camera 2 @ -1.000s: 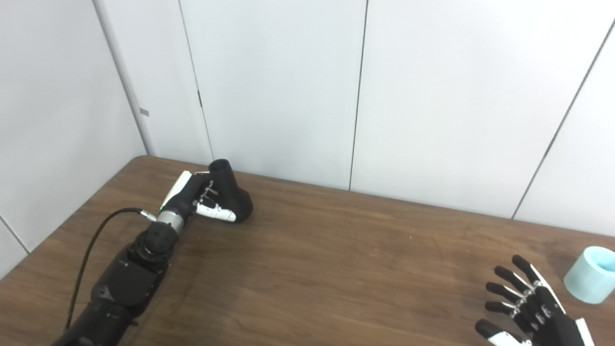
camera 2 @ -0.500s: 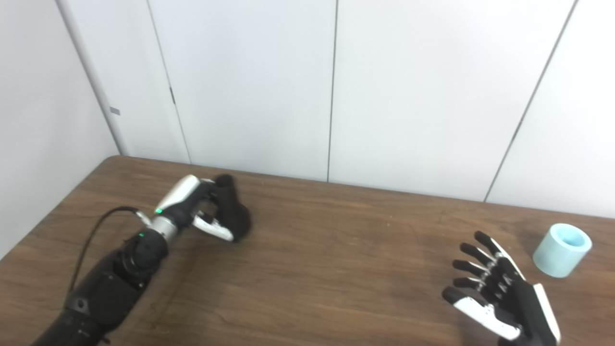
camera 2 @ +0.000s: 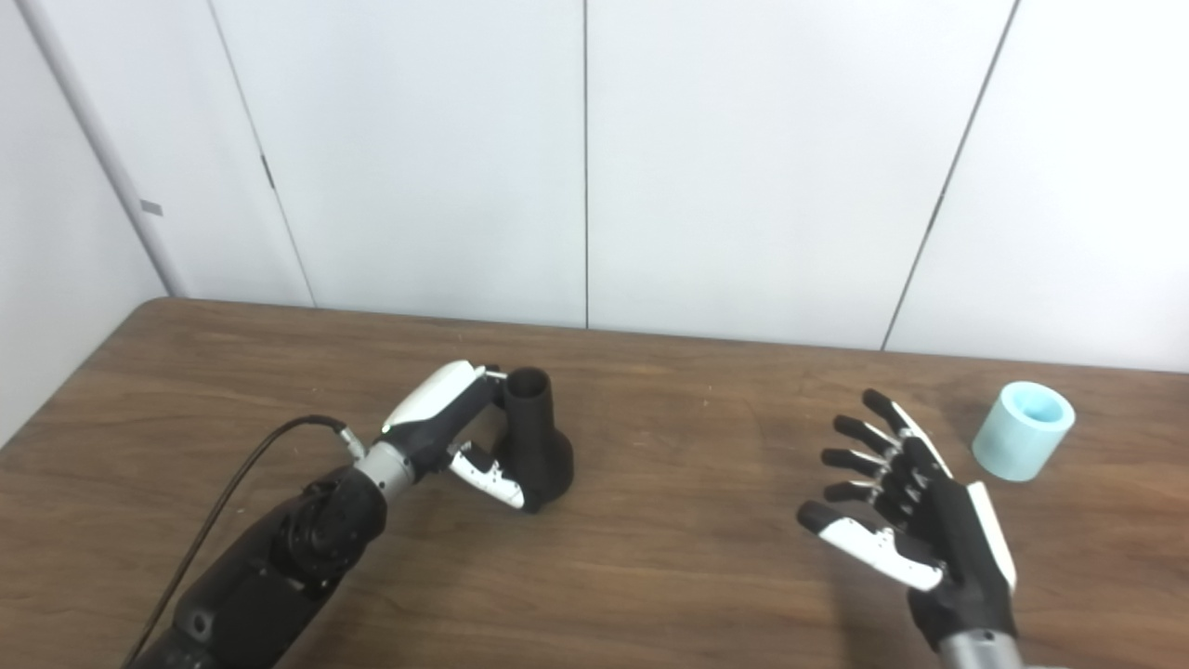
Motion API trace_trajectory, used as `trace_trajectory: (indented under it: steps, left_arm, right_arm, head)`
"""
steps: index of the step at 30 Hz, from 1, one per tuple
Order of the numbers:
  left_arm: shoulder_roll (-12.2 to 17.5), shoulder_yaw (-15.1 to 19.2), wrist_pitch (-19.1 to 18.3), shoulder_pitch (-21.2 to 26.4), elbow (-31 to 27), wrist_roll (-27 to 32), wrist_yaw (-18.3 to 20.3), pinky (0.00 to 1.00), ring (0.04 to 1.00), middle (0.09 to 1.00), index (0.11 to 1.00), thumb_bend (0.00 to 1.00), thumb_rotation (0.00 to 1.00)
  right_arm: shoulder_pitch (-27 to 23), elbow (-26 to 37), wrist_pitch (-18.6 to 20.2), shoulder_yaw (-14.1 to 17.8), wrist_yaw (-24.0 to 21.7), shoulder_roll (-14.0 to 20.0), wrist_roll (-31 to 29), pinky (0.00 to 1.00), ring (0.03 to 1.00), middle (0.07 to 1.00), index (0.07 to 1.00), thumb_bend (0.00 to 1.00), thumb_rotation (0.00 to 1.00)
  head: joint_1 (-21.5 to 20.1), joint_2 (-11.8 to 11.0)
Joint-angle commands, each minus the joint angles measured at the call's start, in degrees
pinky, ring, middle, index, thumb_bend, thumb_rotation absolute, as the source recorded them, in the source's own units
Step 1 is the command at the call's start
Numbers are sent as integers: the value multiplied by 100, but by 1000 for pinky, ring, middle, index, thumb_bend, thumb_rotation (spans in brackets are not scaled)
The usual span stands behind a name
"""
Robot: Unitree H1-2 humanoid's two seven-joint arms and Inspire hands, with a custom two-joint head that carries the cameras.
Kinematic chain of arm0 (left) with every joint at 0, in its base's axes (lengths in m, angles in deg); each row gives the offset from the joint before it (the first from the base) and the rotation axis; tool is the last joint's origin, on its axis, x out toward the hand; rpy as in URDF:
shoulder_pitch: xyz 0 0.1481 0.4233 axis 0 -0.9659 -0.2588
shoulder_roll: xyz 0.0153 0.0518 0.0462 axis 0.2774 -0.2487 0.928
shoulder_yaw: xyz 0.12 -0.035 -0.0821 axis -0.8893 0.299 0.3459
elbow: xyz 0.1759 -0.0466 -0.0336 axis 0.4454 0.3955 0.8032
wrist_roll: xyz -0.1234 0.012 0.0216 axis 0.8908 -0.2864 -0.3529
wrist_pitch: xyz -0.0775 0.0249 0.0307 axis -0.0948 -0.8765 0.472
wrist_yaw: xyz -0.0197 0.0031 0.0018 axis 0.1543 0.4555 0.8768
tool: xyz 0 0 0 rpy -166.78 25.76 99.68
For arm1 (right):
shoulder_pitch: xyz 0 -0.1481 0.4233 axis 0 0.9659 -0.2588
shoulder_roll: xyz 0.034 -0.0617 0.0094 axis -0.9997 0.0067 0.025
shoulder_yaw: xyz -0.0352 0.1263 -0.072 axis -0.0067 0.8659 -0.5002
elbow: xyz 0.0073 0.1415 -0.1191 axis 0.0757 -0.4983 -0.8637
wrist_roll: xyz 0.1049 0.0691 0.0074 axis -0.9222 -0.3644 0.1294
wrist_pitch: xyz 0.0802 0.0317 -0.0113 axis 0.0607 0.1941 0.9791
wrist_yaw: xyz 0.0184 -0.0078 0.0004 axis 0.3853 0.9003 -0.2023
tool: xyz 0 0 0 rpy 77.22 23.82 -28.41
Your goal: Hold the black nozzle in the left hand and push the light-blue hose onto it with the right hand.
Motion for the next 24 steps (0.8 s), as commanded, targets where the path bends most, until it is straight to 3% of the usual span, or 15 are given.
trace_trajectory:
  steps: [1,11,24]
  left_arm:
    - [-195,-378,61,-283,39,-10,624,1000,631,493,482,525,0]
    - [-456,-587,243,-372,-63,77,805,1000,612,495,480,525,0]
    - [-603,-893,25,-444,-340,-18,1000,1000,610,496,479,525,0]
  right_arm:
    - [-184,246,-130,7,67,-11,56,554,705,803,899,752,283]
    - [-226,325,-64,-26,101,-74,81,548,703,798,896,748,300]
    - [-266,417,49,-50,178,-97,181,561,713,804,894,750,294]
  head:
    - [-24,13]
    - [-310,71]
    - [-573,121]
